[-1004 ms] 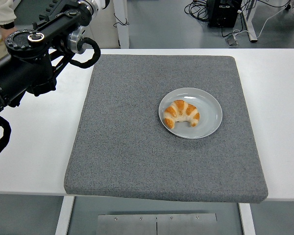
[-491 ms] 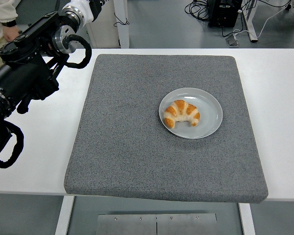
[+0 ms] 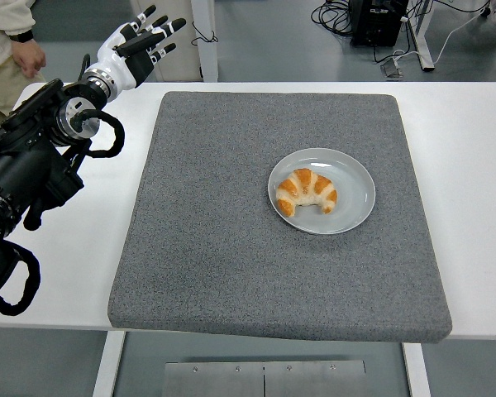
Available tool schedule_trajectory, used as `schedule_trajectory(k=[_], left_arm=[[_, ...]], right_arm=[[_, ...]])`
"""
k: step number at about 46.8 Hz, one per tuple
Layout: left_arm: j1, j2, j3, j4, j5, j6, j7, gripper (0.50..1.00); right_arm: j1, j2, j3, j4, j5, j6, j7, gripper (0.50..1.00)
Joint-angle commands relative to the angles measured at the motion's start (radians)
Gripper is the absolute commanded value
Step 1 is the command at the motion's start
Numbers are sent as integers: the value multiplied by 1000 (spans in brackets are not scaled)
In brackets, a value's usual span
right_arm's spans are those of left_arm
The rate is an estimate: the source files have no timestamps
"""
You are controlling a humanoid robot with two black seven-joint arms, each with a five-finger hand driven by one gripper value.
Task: Place the bread on the plate
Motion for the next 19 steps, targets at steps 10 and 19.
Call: schedule_trajectory(k=[10,19], left_arm=[[42,11,8,12,3,-24,-22,969],[43,8,11,14,3,-24,-22,969]], right_arm=[[0,0,2,-3,0,-3,1,1000],[3,0,-3,-3,0,-4,1,1000]])
